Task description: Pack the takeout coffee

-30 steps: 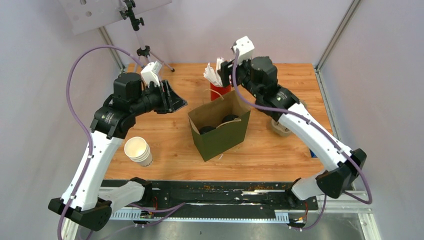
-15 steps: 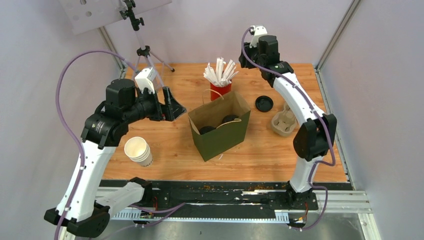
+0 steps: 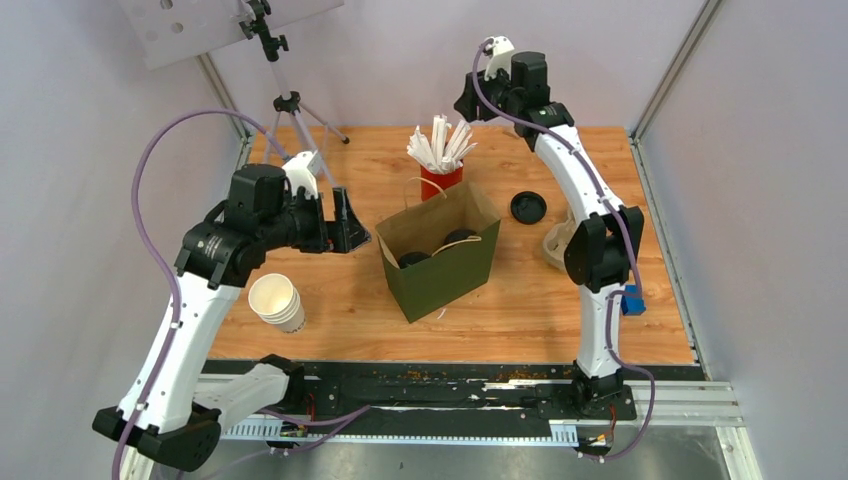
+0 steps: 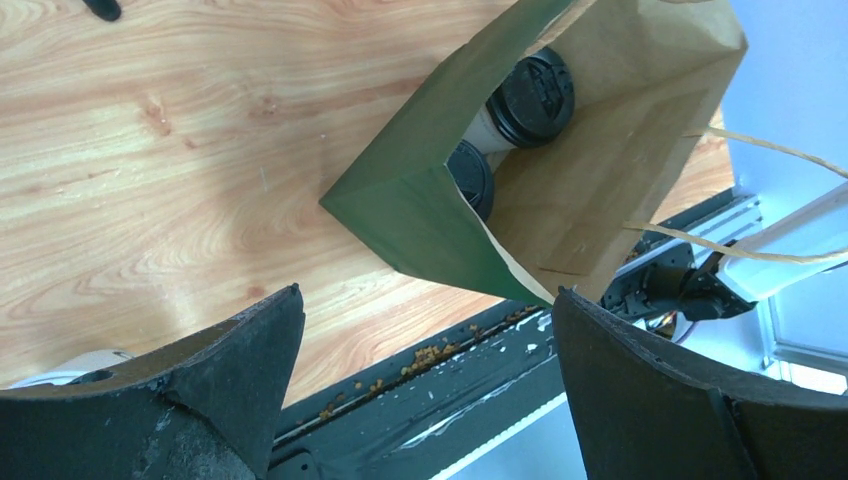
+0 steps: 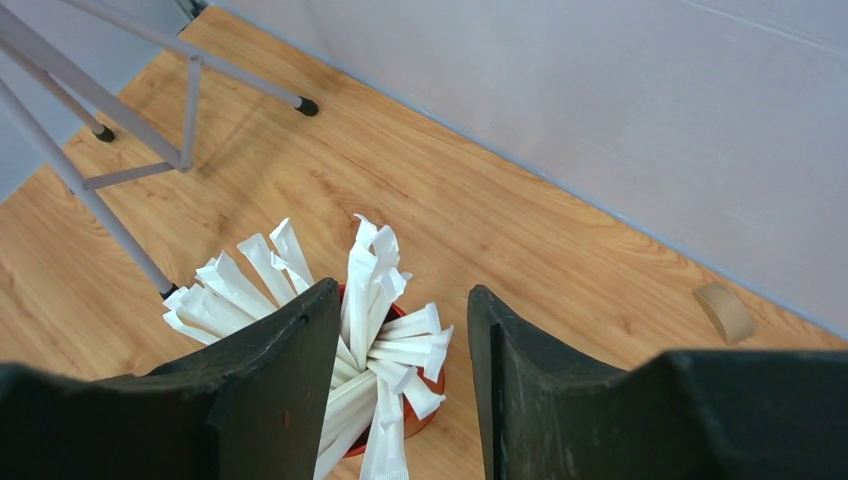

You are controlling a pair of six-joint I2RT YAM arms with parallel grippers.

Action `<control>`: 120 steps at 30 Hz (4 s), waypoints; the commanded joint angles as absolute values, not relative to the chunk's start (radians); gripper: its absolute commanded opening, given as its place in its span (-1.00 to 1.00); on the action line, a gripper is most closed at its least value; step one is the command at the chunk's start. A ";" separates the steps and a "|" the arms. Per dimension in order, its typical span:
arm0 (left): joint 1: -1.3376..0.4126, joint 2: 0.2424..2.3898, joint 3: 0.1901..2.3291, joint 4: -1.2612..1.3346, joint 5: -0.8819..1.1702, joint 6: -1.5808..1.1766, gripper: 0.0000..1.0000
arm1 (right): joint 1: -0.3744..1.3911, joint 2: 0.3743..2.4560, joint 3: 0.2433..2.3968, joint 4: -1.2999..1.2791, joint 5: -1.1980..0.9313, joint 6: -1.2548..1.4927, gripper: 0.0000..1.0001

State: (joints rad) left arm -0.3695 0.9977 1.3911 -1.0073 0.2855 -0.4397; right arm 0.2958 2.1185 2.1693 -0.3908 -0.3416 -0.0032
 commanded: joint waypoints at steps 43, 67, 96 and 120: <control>-0.360 1.159 1.538 -1.072 0.343 -0.350 1.00 | 0.326 2.282 2.299 -0.393 -0.368 -0.051 -0.24; -0.360 1.113 1.489 -1.051 0.360 -0.375 1.00 | 0.328 2.176 2.237 -0.540 -0.345 -0.029 -0.29; -0.360 1.073 1.475 -1.057 0.372 -0.376 1.00 | 0.336 2.105 2.265 -0.657 -0.260 0.027 -0.38; -0.360 1.063 1.477 -1.069 0.364 -0.371 1.00 | 0.350 2.163 2.299 -0.681 -0.224 0.032 -0.38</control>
State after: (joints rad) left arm -0.3649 1.0813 1.4731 -1.0779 0.3569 -0.3756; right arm 0.3405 2.1525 2.2463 -0.6994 -0.2443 0.0143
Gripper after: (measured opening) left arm 1.000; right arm 0.312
